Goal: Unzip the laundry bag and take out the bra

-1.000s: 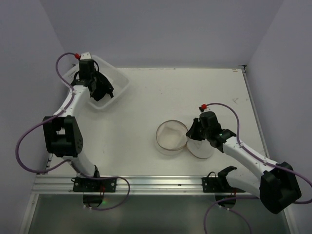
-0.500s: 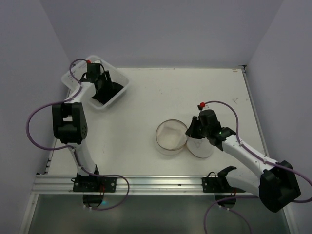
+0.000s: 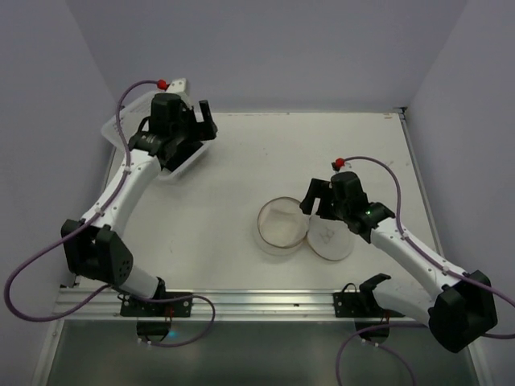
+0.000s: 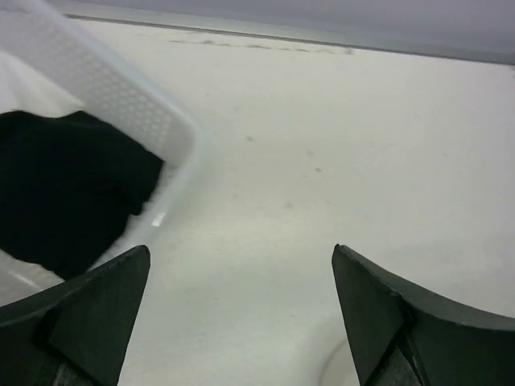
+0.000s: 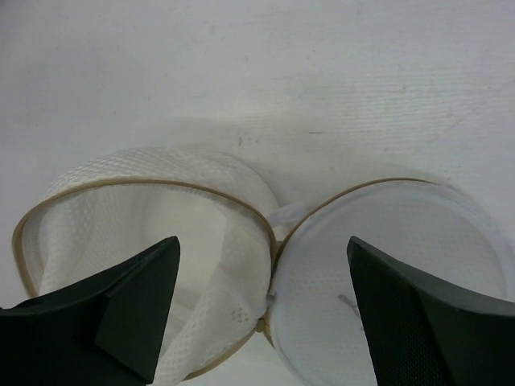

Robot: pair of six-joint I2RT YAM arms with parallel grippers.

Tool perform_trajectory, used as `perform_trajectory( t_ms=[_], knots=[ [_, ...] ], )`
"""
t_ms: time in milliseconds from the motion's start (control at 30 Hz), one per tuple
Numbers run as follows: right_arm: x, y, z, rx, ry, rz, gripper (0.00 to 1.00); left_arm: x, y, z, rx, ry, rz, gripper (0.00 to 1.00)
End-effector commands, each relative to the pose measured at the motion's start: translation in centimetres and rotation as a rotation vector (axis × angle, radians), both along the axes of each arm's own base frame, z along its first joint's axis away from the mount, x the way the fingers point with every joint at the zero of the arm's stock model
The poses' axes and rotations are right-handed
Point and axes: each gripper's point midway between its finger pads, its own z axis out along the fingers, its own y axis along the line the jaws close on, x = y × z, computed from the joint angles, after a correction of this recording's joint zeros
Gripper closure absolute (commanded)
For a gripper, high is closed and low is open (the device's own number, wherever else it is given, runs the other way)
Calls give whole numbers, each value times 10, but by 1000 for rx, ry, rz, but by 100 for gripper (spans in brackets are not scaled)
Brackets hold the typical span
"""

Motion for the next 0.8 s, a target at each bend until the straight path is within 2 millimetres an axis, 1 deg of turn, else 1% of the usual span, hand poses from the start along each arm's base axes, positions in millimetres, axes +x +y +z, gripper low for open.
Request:
perform_trajectory(
  t_ms=[0, 33, 67, 100, 133, 167, 200, 233, 267, 300, 333, 367, 400, 433, 467, 533, 567, 633, 667, 700, 733, 767],
  knots=[
    [3, -25, 13, -39, -14, -159, 13, -53, -55, -12, -60, 78, -154, 3],
    [2, -30, 11, -33, -1, -202, 11, -63, -68, -19, -75, 102, -196, 5],
    [-3, -40, 7, -55, 10, -243, 9, -78, -89, -27, -76, 125, -251, 6],
    [-6, -45, 5, -61, 18, -268, 6, -91, -98, -43, -81, 168, -271, 7],
    [-8, -50, 2, -49, 29, -308, 5, -100, -107, -51, -83, 189, -295, 9],
    [-16, -58, -3, -56, 45, -340, 4, -117, -128, -56, -89, 204, -355, 9],
    [-19, -63, -6, -50, 56, -364, 4, -127, -138, -69, -100, 224, -370, 9],
    [-25, -70, -16, -40, 84, -410, 4, -134, -146, -75, -107, 235, -390, 11],
    [-31, -74, -18, -28, 94, -430, 4, -148, -161, -87, -115, 255, -426, 11],
    [-35, -79, -22, -22, 112, -455, 4, -154, -167, -92, -117, 266, -441, 12],
    [-42, -84, -32, -21, 145, -481, 4, -158, -171, -98, -113, 277, -445, 14],
    [-46, -85, -35, -6, 157, -490, 4, -168, -180, -109, -110, 295, -466, 14],
    [-48, -90, -39, -1, 171, -515, 4, -172, -184, -114, -109, 303, -474, 16],
    [-54, -93, -47, -5, 198, -524, 4, -174, -187, -120, -104, 309, -476, 16],
    [-56, -94, -49, 1, 204, -527, 4, -180, -191, -134, -91, 327, -483, 17],
    [-60, -93, -51, 25, 207, -528, 4, -185, -191, -151, -61, 347, -472, 20],
    [-61, -92, -50, 34, 204, -527, 4, -187, -190, -168, -45, 378, -463, 21],
    [-63, -90, -49, 56, 198, -527, 5, -188, -185, -187, -13, 394, -439, 24],
    [-65, -90, -50, 59, 201, -527, 5, -191, -183, -203, 3, 424, -433, 25],
    [-66, -90, -50, 63, 203, -527, 5, -192, -181, -211, 15, 440, -427, 26],
    [-68, -90, -52, 61, 214, -526, 5, -192, -178, -218, 33, 445, -413, 29],
    [-69, -90, -53, 61, 219, -529, 5, -196, -174, -233, 50, 479, -402, 31]
  ],
)
